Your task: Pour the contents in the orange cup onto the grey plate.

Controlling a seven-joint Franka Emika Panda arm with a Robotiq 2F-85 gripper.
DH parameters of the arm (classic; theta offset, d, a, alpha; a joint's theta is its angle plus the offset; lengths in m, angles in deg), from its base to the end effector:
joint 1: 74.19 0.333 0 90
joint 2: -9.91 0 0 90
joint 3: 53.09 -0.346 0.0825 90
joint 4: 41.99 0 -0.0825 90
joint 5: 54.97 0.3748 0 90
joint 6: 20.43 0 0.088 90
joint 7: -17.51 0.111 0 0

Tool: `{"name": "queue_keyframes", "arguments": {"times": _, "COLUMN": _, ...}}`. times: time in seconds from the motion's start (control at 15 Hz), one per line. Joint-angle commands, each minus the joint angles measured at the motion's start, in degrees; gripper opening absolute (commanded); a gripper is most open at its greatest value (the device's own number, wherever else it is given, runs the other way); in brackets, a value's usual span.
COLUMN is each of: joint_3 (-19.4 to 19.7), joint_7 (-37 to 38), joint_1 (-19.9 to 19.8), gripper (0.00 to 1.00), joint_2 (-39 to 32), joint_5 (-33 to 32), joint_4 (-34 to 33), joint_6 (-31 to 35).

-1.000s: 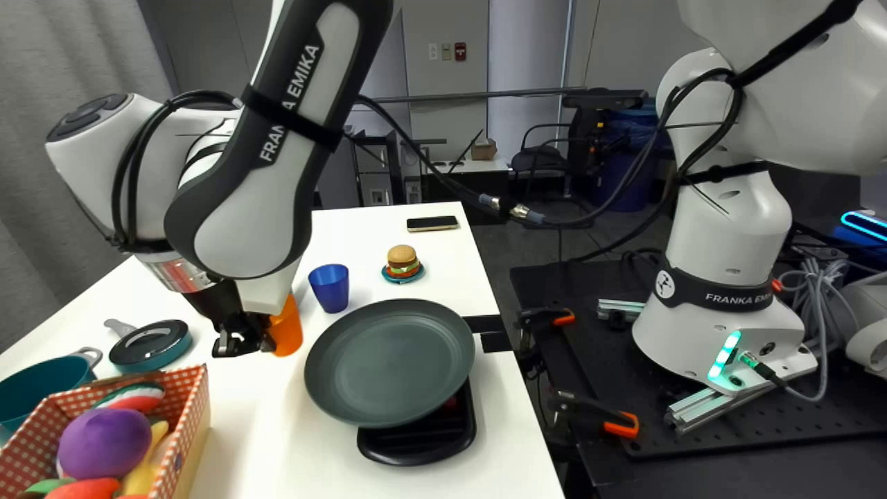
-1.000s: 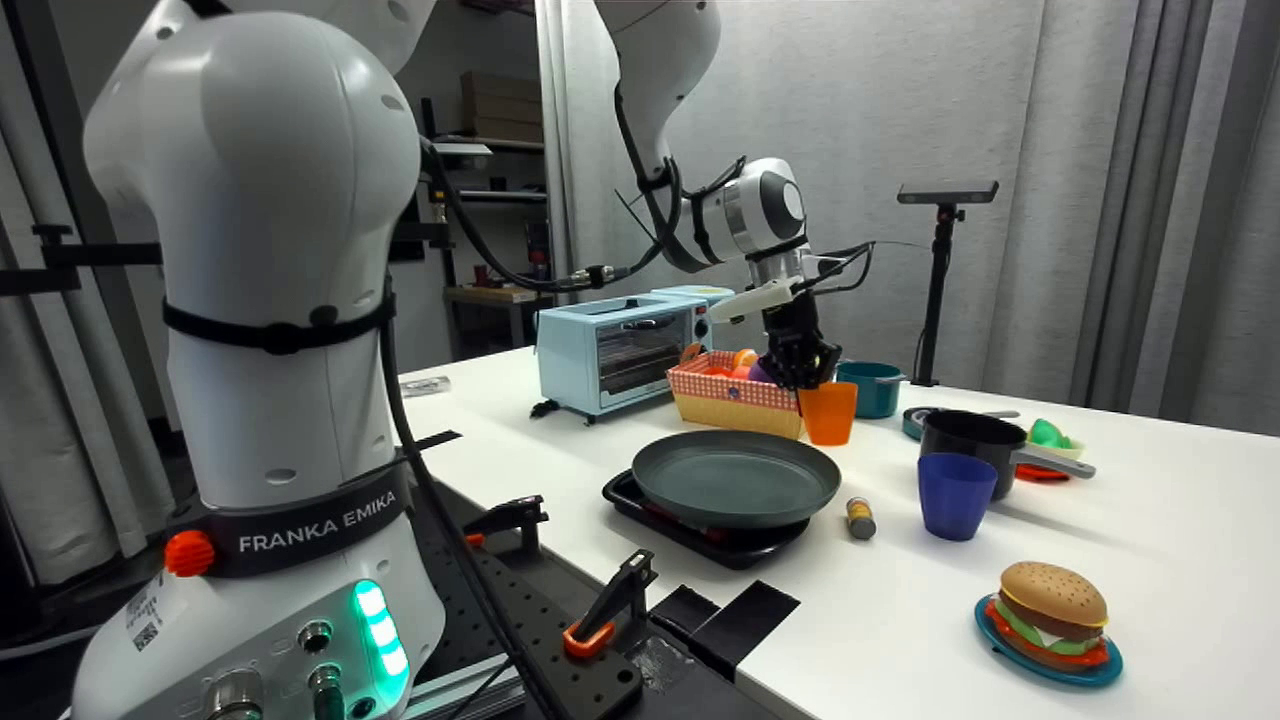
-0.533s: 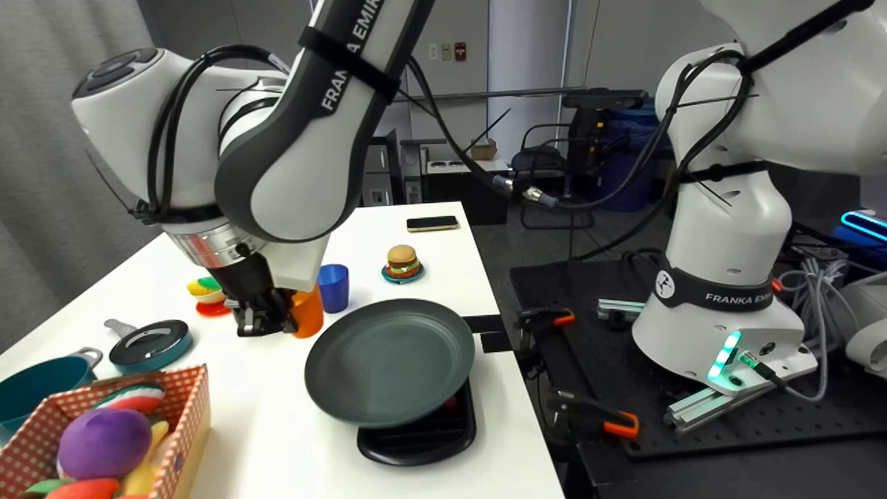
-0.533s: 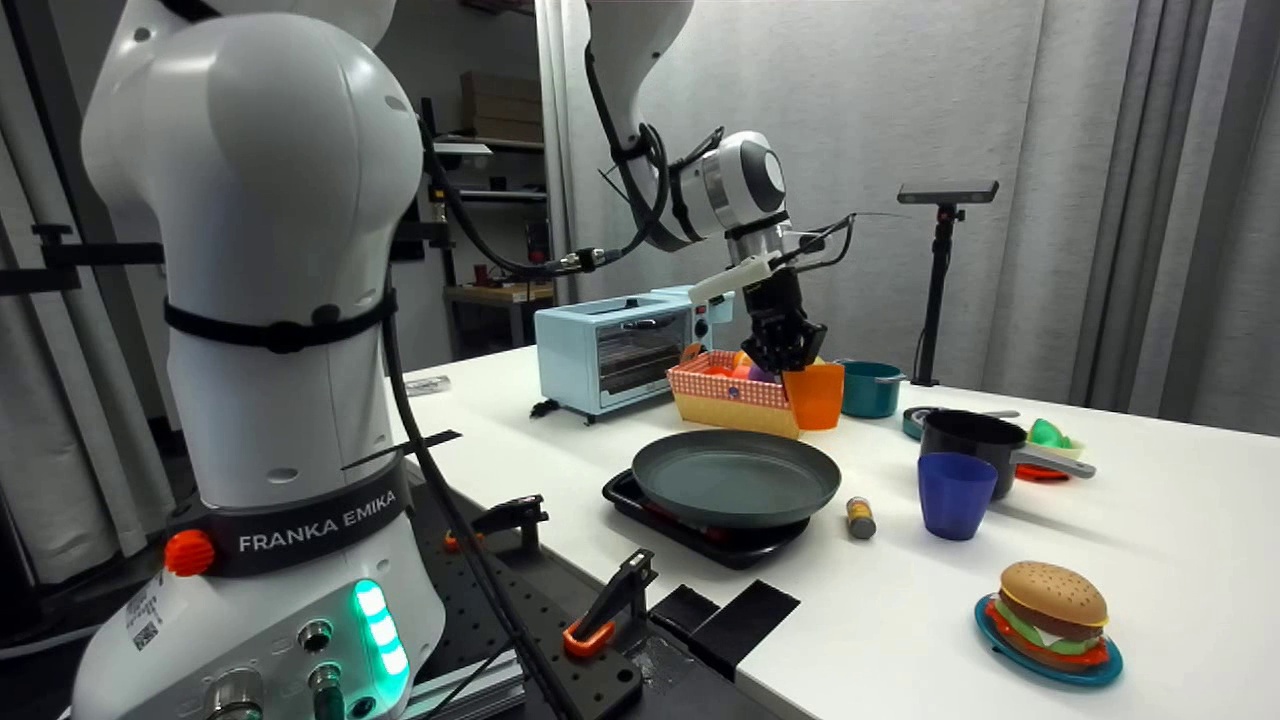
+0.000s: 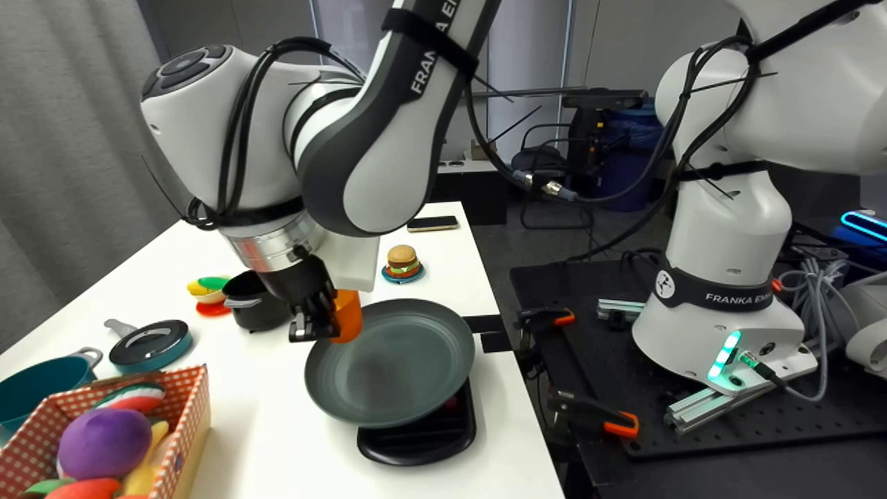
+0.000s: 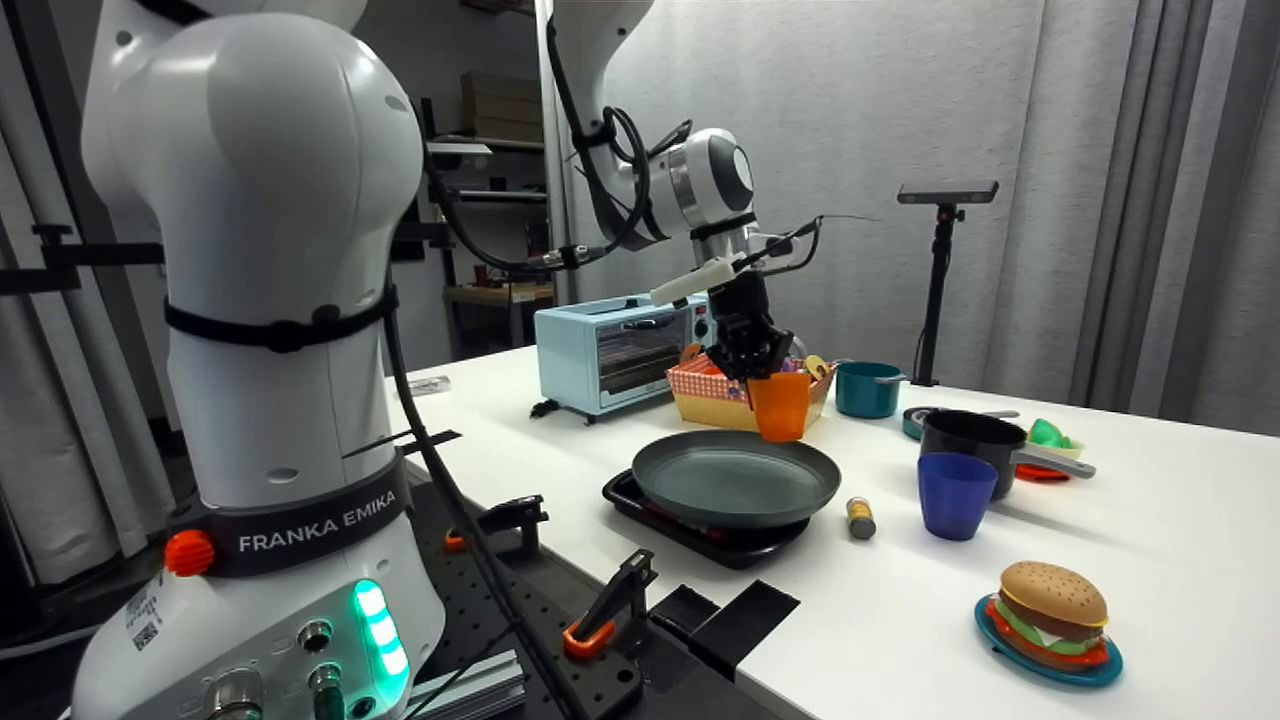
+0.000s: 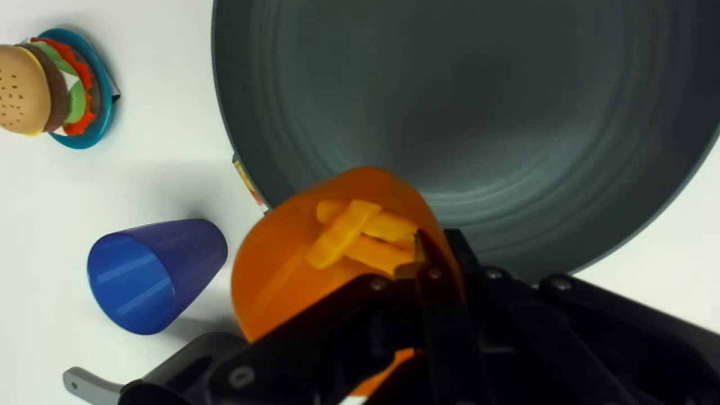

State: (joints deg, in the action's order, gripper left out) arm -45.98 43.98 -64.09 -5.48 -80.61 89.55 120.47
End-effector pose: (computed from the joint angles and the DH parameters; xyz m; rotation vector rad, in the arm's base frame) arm 0.5205 0.0262 0.2572 2.8282 -0.0598 -0.0396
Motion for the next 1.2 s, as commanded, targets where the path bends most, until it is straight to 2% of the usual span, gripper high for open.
{"name": "queue_keyframes", "arguments": {"times": 0.0, "joint_3": -0.76, "joint_7": 3.47, "joint_1": 0.32, "gripper": 0.01, "joint_2": 5.57, "joint_5": -3.47, "joint_4": 5.7, "joint_6": 1.64}}
{"name": "queue_keyframes", "arguments": {"times": 0.33, "joint_3": -2.58, "joint_7": 6.04, "joint_1": -0.61, "gripper": 0.01, "joint_2": 11.08, "joint_5": -5.82, "joint_4": 9.84, "joint_6": 0.92}}
{"name": "queue_keyframes", "arguments": {"times": 0.67, "joint_3": -5.38, "joint_7": 5.18, "joint_1": -1.57, "gripper": 0.01, "joint_2": 14.88, "joint_5": -3.6, "joint_4": 12.83, "joint_6": 1.29}}
{"name": "queue_keyframes", "arguments": {"times": 0.87, "joint_3": -7.32, "joint_7": -1.32, "joint_1": -2.47, "gripper": 0.01, "joint_2": 16.03, "joint_5": 4.91, "joint_4": 14.29, "joint_6": 4.62}}
{"name": "queue_keyframes", "arguments": {"times": 1.13, "joint_3": -8.81, "joint_7": -16.52, "joint_1": -3.65, "gripper": 0.01, "joint_2": 15.56, "joint_5": 24.09, "joint_4": 16.63, "joint_6": 11.8}}
